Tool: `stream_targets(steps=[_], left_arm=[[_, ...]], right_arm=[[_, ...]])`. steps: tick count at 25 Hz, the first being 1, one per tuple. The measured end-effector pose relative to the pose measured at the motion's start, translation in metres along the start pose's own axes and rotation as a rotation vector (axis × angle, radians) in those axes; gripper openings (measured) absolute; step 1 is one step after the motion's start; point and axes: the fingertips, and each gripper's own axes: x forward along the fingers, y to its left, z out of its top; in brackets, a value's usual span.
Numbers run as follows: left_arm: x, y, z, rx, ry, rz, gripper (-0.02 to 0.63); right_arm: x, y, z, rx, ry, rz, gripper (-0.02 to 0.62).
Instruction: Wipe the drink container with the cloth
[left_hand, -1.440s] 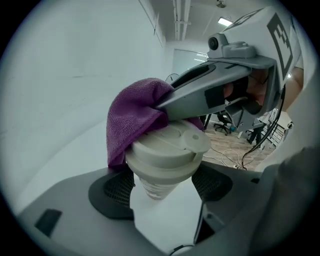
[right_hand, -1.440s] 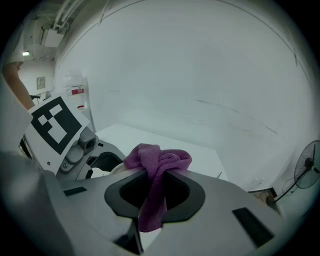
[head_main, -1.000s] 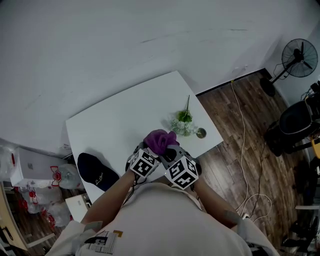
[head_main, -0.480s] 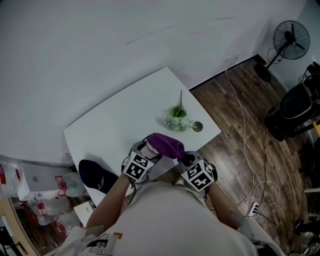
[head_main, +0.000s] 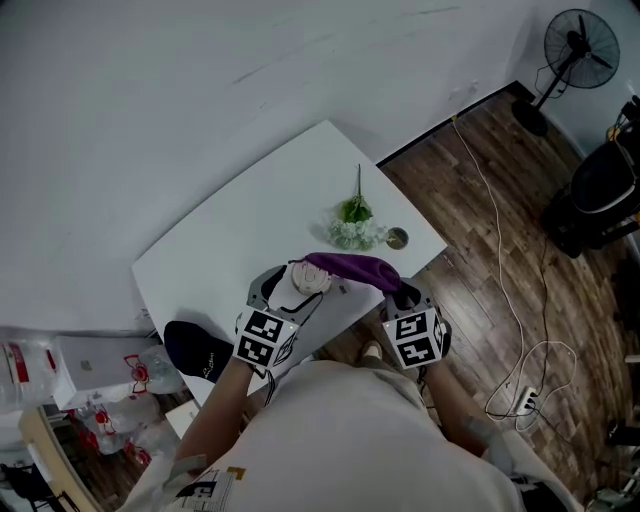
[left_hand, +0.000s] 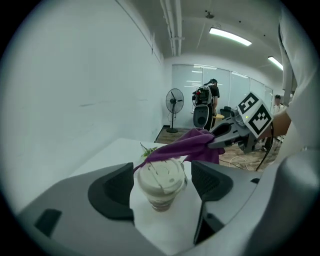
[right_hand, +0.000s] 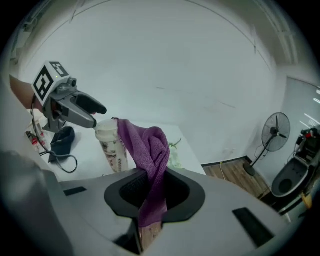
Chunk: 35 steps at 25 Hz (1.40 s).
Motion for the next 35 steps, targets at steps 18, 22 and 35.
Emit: stream_targets(steps=[18,22,35], left_arm=[[0.047,-0.017,-0.002,0.138,0.085,-0.03,0.321],[0.049,-0.016,-0.001,0.125,0.081,-0.032,0.313],[0.045,-0.006,0.009,0.043,0.082,-0.058,0.267]], right_arm=[[-0.014,-0.082,0.034,0.224,-0.317,-0.155,0.084],[0.009,-0.041,0.033,0.08,-0.262,0.08,0.084],[0.065,0.085,0.038,-0.247,-0.118,0.525,0.087]])
